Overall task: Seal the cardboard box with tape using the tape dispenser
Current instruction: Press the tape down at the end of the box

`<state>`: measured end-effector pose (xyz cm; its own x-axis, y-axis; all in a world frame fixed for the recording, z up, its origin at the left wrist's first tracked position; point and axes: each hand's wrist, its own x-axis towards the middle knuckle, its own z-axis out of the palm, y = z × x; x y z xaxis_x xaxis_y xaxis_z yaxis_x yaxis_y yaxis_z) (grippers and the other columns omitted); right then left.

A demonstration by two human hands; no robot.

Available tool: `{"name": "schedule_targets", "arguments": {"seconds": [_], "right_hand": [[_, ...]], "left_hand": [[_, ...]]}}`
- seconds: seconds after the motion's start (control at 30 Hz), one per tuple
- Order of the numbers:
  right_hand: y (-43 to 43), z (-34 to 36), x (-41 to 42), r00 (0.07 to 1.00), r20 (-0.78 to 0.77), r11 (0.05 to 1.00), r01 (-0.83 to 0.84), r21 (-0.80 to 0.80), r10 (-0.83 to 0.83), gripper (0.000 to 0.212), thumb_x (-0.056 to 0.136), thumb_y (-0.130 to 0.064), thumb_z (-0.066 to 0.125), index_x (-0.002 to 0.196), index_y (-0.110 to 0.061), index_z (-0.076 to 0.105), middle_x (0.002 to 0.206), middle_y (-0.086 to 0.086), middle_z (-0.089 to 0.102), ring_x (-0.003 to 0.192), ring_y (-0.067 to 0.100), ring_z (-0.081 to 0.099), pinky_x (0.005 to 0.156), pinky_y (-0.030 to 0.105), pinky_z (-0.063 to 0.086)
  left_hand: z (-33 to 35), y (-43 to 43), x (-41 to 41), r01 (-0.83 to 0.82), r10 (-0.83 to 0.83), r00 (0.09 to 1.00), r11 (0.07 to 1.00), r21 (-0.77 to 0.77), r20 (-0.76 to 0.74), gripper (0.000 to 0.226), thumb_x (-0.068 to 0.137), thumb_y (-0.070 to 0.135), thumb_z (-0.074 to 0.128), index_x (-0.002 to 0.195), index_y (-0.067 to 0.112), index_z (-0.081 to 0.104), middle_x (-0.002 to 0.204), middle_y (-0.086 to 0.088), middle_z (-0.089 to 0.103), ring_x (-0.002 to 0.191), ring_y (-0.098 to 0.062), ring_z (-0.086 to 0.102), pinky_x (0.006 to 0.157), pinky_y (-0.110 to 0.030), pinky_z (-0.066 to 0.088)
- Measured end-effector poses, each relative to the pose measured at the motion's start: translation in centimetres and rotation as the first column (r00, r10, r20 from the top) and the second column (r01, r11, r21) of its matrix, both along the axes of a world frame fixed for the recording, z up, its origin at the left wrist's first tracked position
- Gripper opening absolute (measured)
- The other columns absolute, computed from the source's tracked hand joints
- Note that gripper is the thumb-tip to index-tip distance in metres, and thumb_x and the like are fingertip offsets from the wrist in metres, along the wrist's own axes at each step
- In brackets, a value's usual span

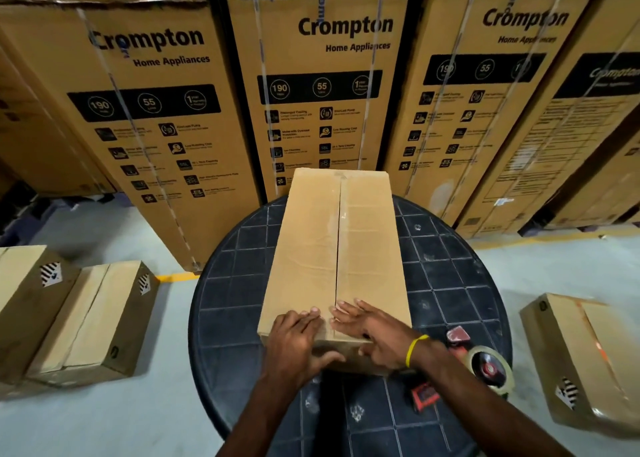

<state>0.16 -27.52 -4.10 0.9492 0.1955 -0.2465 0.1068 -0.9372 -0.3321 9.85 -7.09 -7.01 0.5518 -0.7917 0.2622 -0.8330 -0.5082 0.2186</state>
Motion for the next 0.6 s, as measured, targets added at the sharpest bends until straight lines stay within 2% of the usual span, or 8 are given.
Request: {"name": "schedule_targets", "arguments": {"seconds": [0.1,0.2,0.27,0.33,0.4,0.43,0.53,0.6], "right_hand": [[-2.2,-0.4,-2.1,0.999,0.025,0.999,0.030,-0.012,-0.030,0.083,0.087,-0.002,0.058,0.160,-0.028,0.028,0.169,-0.011,0.009,0.157,0.008,-0.005,0.130,0.038,-0.006],[-2.1,-0.8,-3.5,0.993,0.061,0.992,0.099,0.081,-0.104,0.081,0.085,-0.001,0.055,0.158,-0.030,0.033,0.168,-0.014,0.016,0.157,0.003,-0.001,0.128,0.033,-0.008],[-1.7,-0.7,-4.2,0.972,0.101,0.962,0.191,0.197,-0.213,0.068,0.088,-0.020,0.062,0.153,-0.030,0.043,0.165,-0.017,0.026,0.155,-0.002,0.006,0.128,0.030,-0.008],[-1.2,-1.1,-4.8,0.923,0.183,0.929,0.295,0.225,-0.338,0.066,0.090,-0.054,0.063,0.150,-0.030,0.049,0.161,-0.018,0.034,0.154,-0.002,0.014,0.129,0.034,-0.006],[-0.5,-2.2,-5.1,0.848,0.315,0.904,0.400,0.147,-0.427,0.077,0.087,-0.078,0.049,0.147,-0.030,0.053,0.158,-0.014,0.043,0.153,0.004,0.025,0.130,0.045,0.003],[-0.2,-2.9,-5.1,0.814,0.382,0.895,0.435,0.100,-0.438,0.080,0.085,-0.083,0.046,0.144,-0.029,0.057,0.155,-0.012,0.048,0.151,0.008,0.032,0.128,0.050,0.010],[-0.1,-4.8,-4.8,0.763,0.550,0.909,0.417,-0.015,-0.340,0.075,0.084,-0.079,0.057,0.133,-0.023,0.067,0.144,-0.002,0.061,0.140,0.019,0.052,0.119,0.052,0.030],[-0.7,-5.5,-4.8,0.753,0.596,0.923,0.381,-0.047,-0.280,0.073,0.083,-0.075,0.062,0.132,-0.020,0.068,0.143,0.000,0.063,0.137,0.022,0.055,0.116,0.050,0.038]], "left_hand": [[0.1,-1.5,-2.1,0.023,-0.024,1.000,0.998,-0.062,-0.005,0.085,0.068,0.089,0.063,0.103,0.013,0.080,0.115,-0.003,0.077,0.087,-0.025,0.067,0.078,-0.038,0.052],[-0.7,-2.2,-3.0,0.001,-0.004,1.000,0.990,-0.141,-0.019,0.064,0.079,0.073,0.069,0.101,0.014,0.080,0.113,-0.002,0.077,0.088,-0.026,0.066,0.078,-0.039,0.049],[-1.5,-2.3,-2.8,-0.007,0.010,1.000,0.988,-0.153,0.015,0.056,0.080,0.067,0.070,0.104,0.016,0.079,0.114,-0.001,0.076,0.088,-0.026,0.064,0.078,-0.039,0.046],[-2.3,-2.4,-2.3,0.000,0.010,0.998,0.989,-0.150,0.067,0.053,0.080,0.064,0.070,0.104,0.017,0.078,0.110,0.000,0.076,0.086,-0.026,0.062,0.077,-0.039,0.042],[-2.7,-2.6,-1.9,0.018,-0.002,0.995,0.988,-0.155,0.103,0.051,0.078,0.061,0.070,0.101,0.017,0.077,0.107,0.001,0.075,0.084,-0.026,0.060,0.075,-0.039,0.039],[-2.7,-2.6,-1.7,0.026,-0.009,0.994,0.988,-0.153,0.111,0.050,0.076,0.061,0.071,0.101,0.018,0.077,0.107,0.001,0.075,0.084,-0.026,0.060,0.075,-0.039,0.039],[-2.6,-2.5,-1.3,0.073,-0.061,0.993,0.990,-0.117,0.104,0.056,0.069,0.061,0.084,0.105,0.019,0.074,0.111,0.001,0.073,0.088,-0.024,0.058,0.076,-0.039,0.037],[-2.5,-2.1,-1.1,0.099,-0.091,0.991,0.992,-0.073,0.097,0.066,0.060,0.056,0.093,0.111,0.020,0.069,0.114,0.001,0.072,0.091,-0.021,0.051,0.077,-0.038,0.035]]}}
